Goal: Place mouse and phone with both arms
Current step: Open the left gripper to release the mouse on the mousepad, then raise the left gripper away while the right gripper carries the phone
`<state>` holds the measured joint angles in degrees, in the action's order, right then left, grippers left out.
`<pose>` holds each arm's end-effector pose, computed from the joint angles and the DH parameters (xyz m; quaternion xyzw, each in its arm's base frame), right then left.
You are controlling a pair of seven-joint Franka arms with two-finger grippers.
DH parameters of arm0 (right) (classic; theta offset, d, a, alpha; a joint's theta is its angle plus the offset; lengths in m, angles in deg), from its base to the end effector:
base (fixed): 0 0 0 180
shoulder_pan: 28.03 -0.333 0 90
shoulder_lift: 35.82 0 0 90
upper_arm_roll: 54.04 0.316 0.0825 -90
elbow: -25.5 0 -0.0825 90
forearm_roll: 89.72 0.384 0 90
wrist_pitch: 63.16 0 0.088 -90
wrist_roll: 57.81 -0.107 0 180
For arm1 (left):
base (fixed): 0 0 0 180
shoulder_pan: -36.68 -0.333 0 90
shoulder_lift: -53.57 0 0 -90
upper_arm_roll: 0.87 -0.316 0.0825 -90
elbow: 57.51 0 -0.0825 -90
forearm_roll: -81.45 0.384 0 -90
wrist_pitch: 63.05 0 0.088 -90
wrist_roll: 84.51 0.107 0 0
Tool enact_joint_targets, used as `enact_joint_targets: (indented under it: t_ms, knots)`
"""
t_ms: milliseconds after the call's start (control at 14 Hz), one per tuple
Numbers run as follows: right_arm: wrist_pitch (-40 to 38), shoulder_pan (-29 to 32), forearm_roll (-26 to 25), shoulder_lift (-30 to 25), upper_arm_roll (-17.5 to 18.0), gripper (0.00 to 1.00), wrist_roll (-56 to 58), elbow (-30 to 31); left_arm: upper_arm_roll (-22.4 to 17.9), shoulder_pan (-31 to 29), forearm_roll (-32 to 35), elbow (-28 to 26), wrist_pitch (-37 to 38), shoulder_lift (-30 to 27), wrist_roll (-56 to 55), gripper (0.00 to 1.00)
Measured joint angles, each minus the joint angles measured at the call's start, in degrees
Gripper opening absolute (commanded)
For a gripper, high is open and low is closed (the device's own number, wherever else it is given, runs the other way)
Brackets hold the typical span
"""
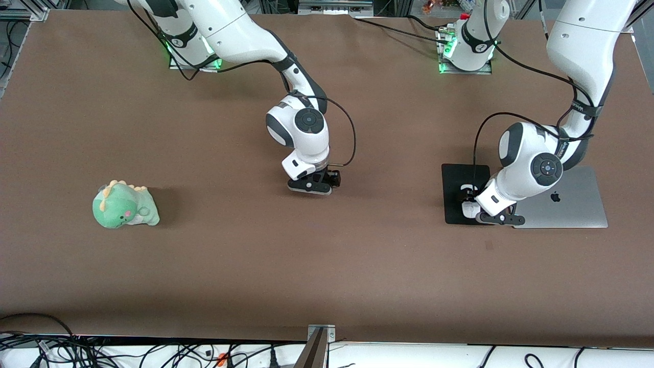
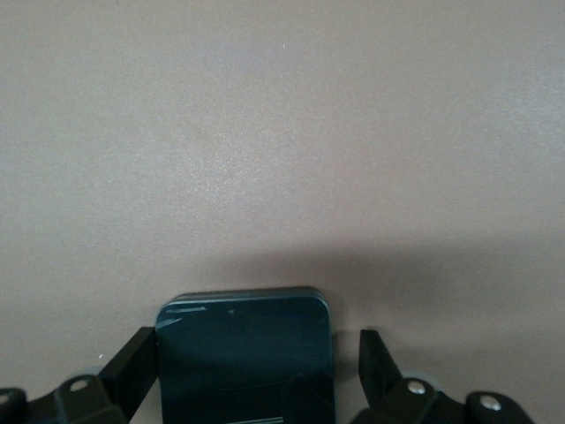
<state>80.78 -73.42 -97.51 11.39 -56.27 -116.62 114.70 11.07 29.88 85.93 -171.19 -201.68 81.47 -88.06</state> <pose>0.5169 0.4921 0.1716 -0.9933 0.0766 -0.0856 0.0147 0.6054 -0.0508 0.2187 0.9990 -0.0329 -0.0212 0.0219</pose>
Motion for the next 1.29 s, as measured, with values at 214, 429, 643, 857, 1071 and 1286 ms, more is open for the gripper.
enact_joint_targets:
  t_ms: [214, 429, 643, 857, 1071, 1286]
  knots:
    - [1.15, -0.56, -0.02, 0.67, -0.03, 0.99, -0.2, 0.0, 0.27, 0.1, 0.0, 1.35, 3.43, -4.46, 0.01, 1.0]
    - [1.22, -0.85, -0.74, 0.72, -0.28, 0.53, -0.56, -0.02, 1.39, 0.3, 0.0, 7.59, 16.26, -8.76, 0.02, 1.0]
    - [1.13, -1.0, -1.22, 0.38, -0.32, 0.2, -0.65, -0.1, 1.63, 0.68, -0.01, 19.51, 34.08, -9.94, 0.13, 1.0]
    - [1.13, -0.94, -1.23, 0.39, -0.41, 0.12, -0.65, -0.16, 1.66, 1.49, -0.02, 26.71, 43.15, -10.06, 0.41, 1.0]
    - [0.8, 1.18, -1.23, 0.42, -1.12, 0.11, 1.59, -0.71, 1.04, 2.07, -0.04, 31.58, 46.09, -11.12, 2.35, 1.0]
    - [-4.92, 5.69, -1.02, 0.37, -1.01, 0.1, 9.41, -4.17, -3.76, 4.26, -0.61, 32.31, 47.43, -16.09, 3.64, 1.0]
